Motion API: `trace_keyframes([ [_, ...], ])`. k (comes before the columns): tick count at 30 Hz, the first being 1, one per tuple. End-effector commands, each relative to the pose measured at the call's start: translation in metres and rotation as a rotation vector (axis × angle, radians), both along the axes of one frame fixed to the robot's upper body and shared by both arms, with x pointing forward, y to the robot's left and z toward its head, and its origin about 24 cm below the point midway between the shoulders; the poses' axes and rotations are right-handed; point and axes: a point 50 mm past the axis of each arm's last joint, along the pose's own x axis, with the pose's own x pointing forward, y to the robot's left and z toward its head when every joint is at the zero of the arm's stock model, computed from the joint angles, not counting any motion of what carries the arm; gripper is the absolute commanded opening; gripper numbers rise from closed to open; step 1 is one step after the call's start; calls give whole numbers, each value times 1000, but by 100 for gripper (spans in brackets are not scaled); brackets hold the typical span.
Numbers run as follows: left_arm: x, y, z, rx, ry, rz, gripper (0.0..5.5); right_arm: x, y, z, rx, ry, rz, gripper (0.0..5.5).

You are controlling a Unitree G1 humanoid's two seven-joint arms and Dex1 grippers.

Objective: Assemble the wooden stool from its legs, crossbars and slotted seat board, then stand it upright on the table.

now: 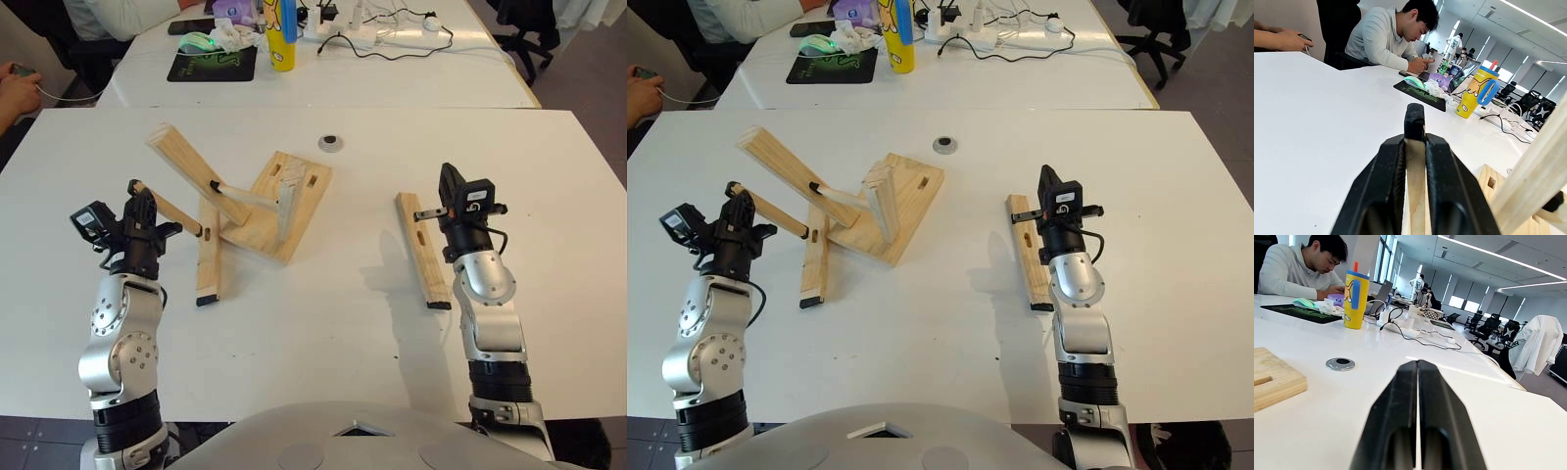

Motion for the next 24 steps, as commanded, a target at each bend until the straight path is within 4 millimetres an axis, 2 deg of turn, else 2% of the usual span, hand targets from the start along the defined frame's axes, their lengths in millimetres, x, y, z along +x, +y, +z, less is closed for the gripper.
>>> trace_keyframes([
  [1, -2, -4, 2, -7, -16, 2, 44, 1, 2, 2, -6, -10, 12, 0],
  [11, 13, -12, -2, 34, -22, -34, 44, 2, 5, 1, 1, 0, 22, 0],
  [16, 13, -8, -8, 43, -11, -14, 44, 5, 5, 2, 0, 1, 30, 0],
  [24, 2, -4, -16, 52, 18, 8, 44, 7, 5, 3, -2, 0, 33, 0],
])
